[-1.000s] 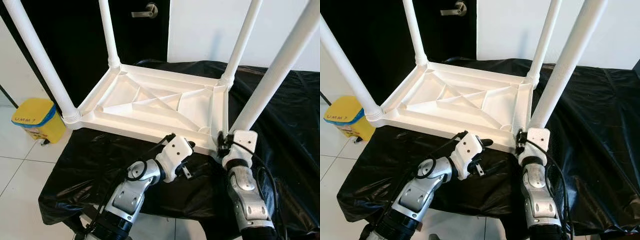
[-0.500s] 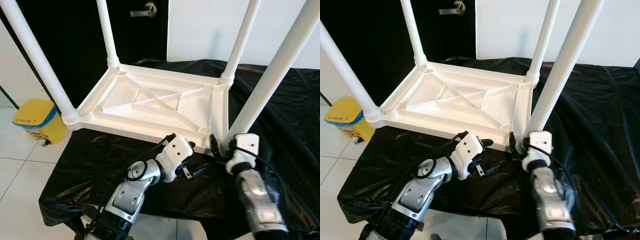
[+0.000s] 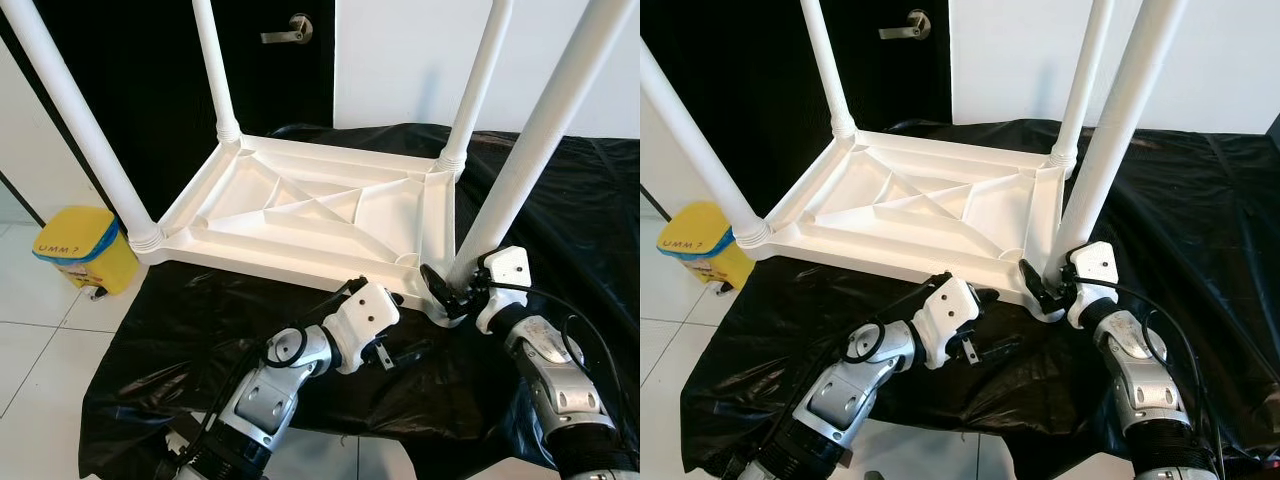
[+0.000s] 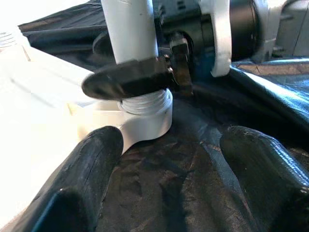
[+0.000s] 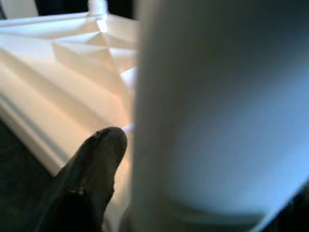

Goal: Building children table

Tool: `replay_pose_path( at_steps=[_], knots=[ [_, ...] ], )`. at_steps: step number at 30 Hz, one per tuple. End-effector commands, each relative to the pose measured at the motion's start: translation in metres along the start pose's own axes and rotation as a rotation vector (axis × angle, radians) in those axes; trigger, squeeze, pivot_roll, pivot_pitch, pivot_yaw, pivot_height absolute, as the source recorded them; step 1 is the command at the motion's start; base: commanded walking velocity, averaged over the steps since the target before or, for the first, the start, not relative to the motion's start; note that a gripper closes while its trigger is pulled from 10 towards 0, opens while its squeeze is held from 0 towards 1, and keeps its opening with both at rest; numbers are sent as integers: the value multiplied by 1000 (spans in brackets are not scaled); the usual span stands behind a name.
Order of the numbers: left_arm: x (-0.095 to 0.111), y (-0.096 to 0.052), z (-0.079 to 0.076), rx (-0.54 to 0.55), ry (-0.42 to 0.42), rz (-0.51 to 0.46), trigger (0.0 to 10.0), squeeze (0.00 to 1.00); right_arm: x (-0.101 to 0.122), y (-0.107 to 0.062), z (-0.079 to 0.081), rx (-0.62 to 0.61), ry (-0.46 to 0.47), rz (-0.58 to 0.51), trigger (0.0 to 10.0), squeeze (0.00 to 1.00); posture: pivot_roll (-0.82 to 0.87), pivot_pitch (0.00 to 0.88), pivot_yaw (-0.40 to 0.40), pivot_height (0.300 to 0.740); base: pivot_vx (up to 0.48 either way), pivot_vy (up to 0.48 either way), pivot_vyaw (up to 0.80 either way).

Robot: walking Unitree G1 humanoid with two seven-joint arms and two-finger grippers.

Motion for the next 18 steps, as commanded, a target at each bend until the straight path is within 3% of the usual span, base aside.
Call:
replay_pose_path(
  at_steps=[1, 8, 9, 11, 12, 18],
  knots=[
    [-2, 0, 2, 27, 11, 19, 10000, 0, -3, -1, 1, 17, 0, 10, 0, 0, -134, 0, 2, 740, 0, 0, 0],
    [-4, -2, 2, 33, 10, 24, 10000, 0, -12, -6, 0, 29, 22, 39, 0, 0, -132, 0, 1, 740, 0, 0, 0],
    [-4, -2, 1, 32, 10, 24, 10000, 0, -14, -8, -2, 20, 38, 47, 667, 0, -135, 2, 2, 740, 0, 0, 0],
    [-4, -2, 1, 32, 10, 23, 10000, 0, -15, -9, -2, 16, 43, 50, 667, 0, -135, 2, 2, 740, 0, 0, 0],
    [-4, -2, 1, 30, 10, 23, 10000, 0, -15, -9, -3, 9, 51, 48, 10000, 0, -137, 3, 3, 740, 0, 0, 0],
    [-5, -3, 1, 30, 12, 24, 10000, 0, -21, -11, 1, -86, 76, 51, 10000, 0, -140, 6, 5, 740, 0, 0, 0]
  ],
)
Point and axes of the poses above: a point about 5 cm out from each wrist's last joint towards the gripper, its own y axis pointing out of the wrist towards the gripper, its own x axis along the axis of the wrist's last joint, z = x × y, the point moved 2 cm from there along y, pointing out of the wrist towards the gripper, and after that the axes turned 11 degrees about y, right-handed, at the moved point
